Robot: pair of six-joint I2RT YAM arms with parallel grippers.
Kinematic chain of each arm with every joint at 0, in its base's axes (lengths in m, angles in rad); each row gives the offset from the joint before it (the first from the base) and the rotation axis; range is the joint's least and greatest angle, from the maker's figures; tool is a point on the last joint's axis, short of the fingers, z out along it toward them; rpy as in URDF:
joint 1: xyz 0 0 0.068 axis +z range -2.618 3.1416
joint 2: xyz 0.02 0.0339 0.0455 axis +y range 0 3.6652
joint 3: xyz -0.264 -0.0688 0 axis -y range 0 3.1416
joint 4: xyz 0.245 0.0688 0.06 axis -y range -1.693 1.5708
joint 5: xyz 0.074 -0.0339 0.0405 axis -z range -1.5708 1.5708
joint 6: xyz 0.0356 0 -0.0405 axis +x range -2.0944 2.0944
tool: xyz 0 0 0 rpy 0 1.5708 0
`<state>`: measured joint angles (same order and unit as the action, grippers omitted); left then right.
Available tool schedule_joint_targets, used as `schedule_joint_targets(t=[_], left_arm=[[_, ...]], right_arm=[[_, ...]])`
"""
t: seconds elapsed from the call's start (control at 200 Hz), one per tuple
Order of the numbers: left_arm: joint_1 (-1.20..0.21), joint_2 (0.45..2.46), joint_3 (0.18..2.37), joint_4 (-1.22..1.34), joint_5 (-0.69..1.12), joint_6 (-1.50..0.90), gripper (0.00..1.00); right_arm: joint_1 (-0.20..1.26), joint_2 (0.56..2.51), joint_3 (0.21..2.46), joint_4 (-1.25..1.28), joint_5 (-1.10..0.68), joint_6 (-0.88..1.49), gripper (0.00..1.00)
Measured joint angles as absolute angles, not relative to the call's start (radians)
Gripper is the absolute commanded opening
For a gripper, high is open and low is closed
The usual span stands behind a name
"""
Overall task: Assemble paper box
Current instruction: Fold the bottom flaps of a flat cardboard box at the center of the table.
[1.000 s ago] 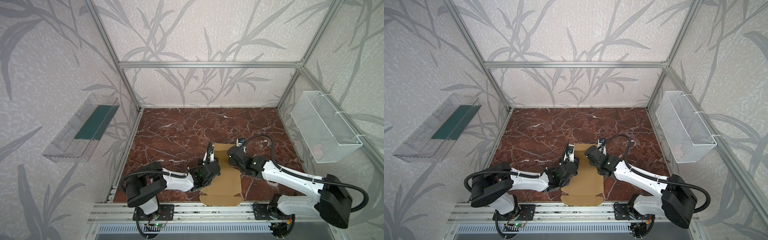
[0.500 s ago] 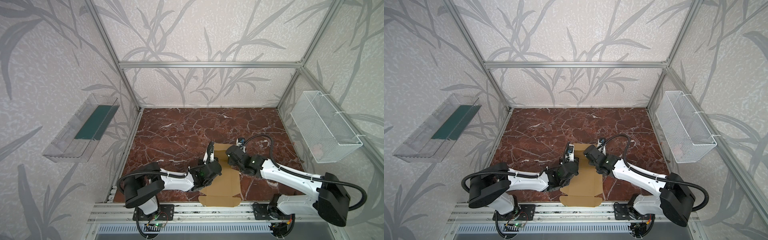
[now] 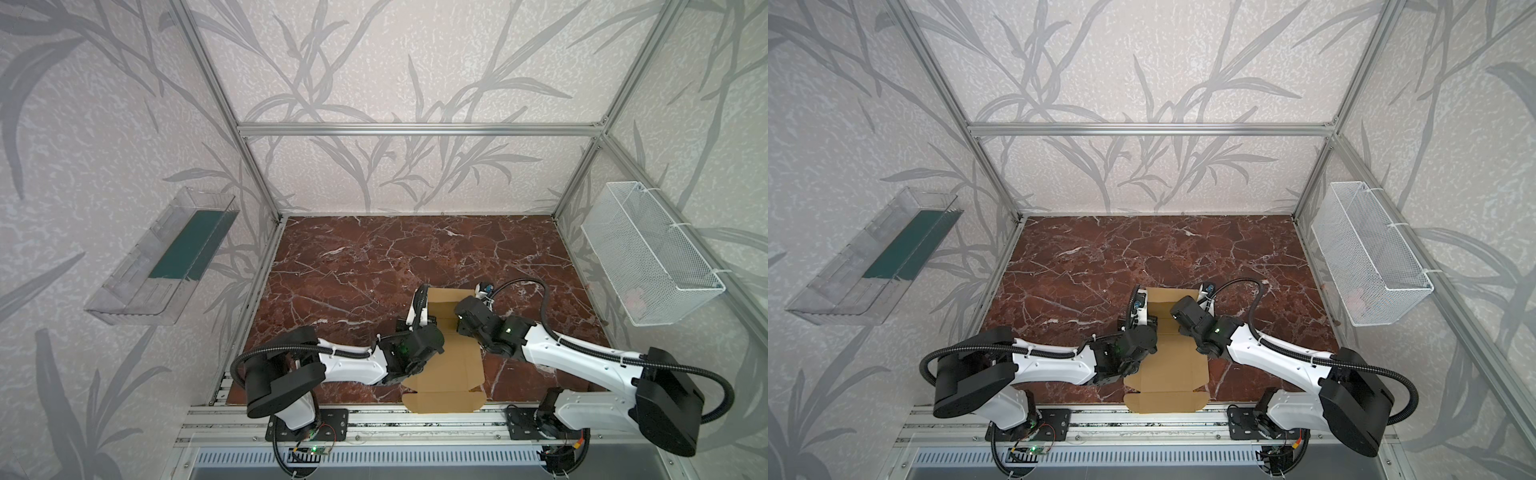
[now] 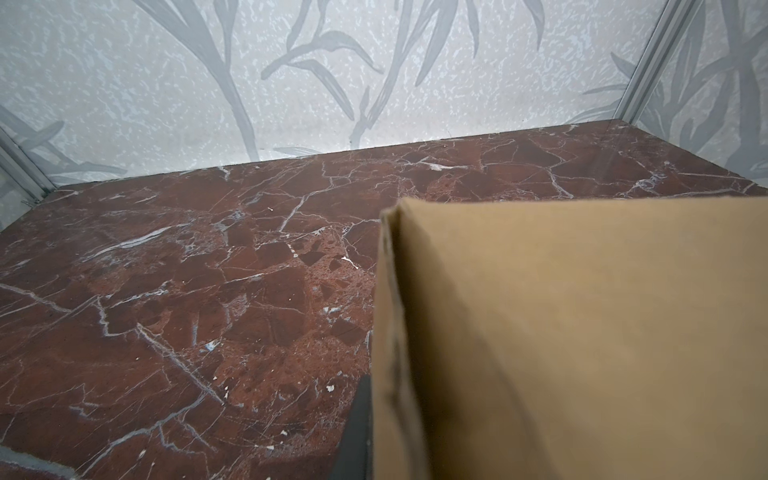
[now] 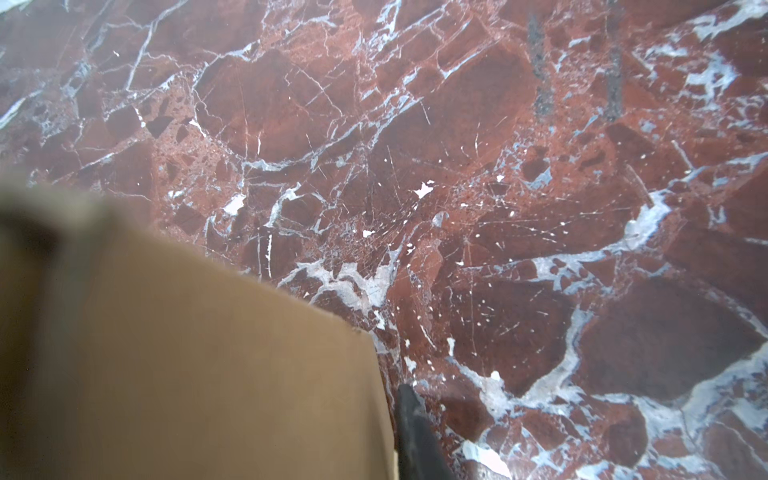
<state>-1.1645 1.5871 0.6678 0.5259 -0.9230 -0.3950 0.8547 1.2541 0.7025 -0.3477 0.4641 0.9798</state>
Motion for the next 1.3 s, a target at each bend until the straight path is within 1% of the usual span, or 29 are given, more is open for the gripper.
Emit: schedule_joint_targets(t=[0.04,0.145,0.625,1.185,1.3], left_arm=[[-1.165,1.586,0.668,0.526,-0.925,-0.396,0.00],[-1.172,1.583,0.671,0.525,-0.926,-0.403,0.00],[-1.184,1.583,0.702,0.498,-0.934,-0.435,0.00],[-1.184,1.583,0.704,0.480,-0.931,-0.447,0.00],[-1.184,1.583,0.704,0.478,-0.928,-0.448,0.12]], right_arm=[[0.855,1.251,0.702,-0.345,0.469,0.978,0.16],[0.857,1.238,0.706,-0.346,0.480,0.961,0.00],[0.865,1.256,0.808,-0.509,0.529,1.002,0.00],[0.865,1.249,0.796,-0.503,0.514,1.001,0.00],[0.865,1.243,0.788,-0.496,0.513,1.002,0.00]])
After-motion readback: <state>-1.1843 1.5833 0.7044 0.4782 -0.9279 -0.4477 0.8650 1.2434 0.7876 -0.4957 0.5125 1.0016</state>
